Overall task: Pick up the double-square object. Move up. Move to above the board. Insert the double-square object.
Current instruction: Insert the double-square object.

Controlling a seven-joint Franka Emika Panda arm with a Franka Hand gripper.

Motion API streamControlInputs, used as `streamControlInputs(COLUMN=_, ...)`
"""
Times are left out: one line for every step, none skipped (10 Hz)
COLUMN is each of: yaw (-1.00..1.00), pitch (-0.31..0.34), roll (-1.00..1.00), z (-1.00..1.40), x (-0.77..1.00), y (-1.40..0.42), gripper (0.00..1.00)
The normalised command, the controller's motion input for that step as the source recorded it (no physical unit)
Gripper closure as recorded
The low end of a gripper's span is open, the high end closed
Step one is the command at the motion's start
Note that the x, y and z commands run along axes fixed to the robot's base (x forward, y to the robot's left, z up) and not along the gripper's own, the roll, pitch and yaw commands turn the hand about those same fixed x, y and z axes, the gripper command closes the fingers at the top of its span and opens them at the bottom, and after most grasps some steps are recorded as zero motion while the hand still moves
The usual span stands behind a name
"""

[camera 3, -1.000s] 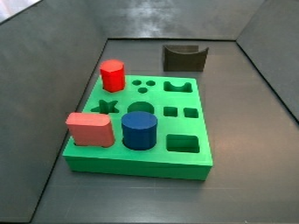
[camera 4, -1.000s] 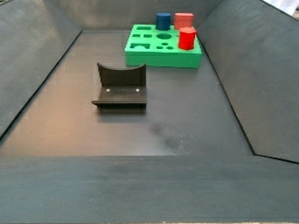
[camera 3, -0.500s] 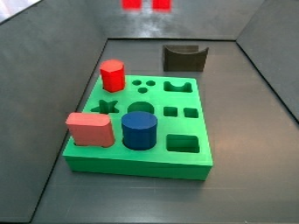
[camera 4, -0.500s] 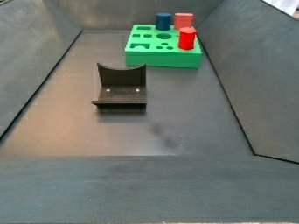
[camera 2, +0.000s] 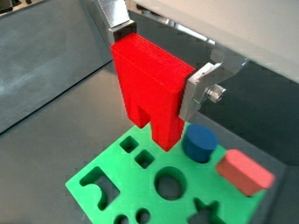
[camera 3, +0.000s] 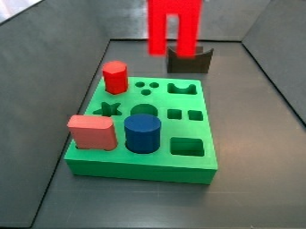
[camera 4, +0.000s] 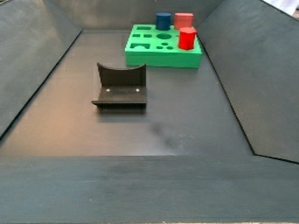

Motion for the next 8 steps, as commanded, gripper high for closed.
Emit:
streamControlInputs(yaw=0.0, pitch=-0.139, roll=0.22, z=-0.59, x=0.73, y=-0.15, gripper=1.0)
streamControlInputs(yaw=0.0, pitch=-0.139, roll=0.22, z=-0.61, x=0.72, y=-0.15, gripper=1.0)
streamControlInputs(yaw=0.0, pitch=-0.131, roll=0.24, z=-0.63, x=0.71, y=-0.15, gripper=1.0)
streamControlInputs(yaw=0.01, pitch=-0.126, roll=0.26, z=-0.61, x=0.64, y=-0.11, gripper=1.0)
streamControlInputs(yaw=0.13, pitch=-0.106, roll=0.28, z=-0.59, x=0.39, y=-0.04, gripper=1.0)
streamControlInputs(yaw=0.0, pitch=0.0, roll=0.0, z=0.0, x=0.0, y=0.01, gripper=1.0)
streamControlInputs(yaw=0.0, pitch=-0.13, roll=0.11, z=-0.49, x=-0.02, y=0.0, gripper=1.0)
streamControlInputs(yaw=0.0, pitch=-0.179, roll=0.17, z=-0.71, x=0.0, y=0.0, gripper=1.0)
